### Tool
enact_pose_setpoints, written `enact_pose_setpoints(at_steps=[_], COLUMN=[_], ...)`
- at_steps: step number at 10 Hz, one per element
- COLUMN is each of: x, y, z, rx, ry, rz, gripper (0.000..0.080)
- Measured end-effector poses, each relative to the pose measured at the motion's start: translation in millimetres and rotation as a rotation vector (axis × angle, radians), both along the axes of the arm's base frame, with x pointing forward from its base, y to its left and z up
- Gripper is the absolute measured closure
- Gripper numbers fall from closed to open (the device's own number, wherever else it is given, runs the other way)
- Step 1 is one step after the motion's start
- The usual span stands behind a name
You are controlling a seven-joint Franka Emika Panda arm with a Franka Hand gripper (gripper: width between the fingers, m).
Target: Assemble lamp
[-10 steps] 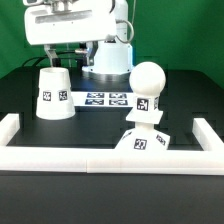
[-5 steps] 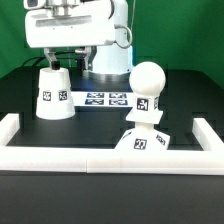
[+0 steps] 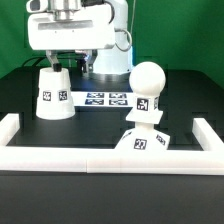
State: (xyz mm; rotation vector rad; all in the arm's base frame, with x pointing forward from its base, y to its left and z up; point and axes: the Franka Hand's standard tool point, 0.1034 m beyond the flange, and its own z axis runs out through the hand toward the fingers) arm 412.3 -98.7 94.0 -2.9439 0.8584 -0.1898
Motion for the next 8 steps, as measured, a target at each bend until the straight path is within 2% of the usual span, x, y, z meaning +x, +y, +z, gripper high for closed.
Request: enact_pose_setpoints(at_steps=[2, 4, 5, 7, 8], x=[-1.3, -1.5, -1.9, -2.3, -1.7], y=[-0.3, -1.5, -1.7, -3.4, -4.0], z=[-2.1, -2.3, -3.0, -3.3, -2.8], rx=[-0.001, -0.009, -0.009, -0.011, -0.012], ry=[0.005, 0.0, 0.002, 0.002, 0.0], rz=[0.0, -0.001, -0.001, -0.004, -0.004], gripper=[0.0128, 0.0486, 0.0486, 0.0756, 0.0757])
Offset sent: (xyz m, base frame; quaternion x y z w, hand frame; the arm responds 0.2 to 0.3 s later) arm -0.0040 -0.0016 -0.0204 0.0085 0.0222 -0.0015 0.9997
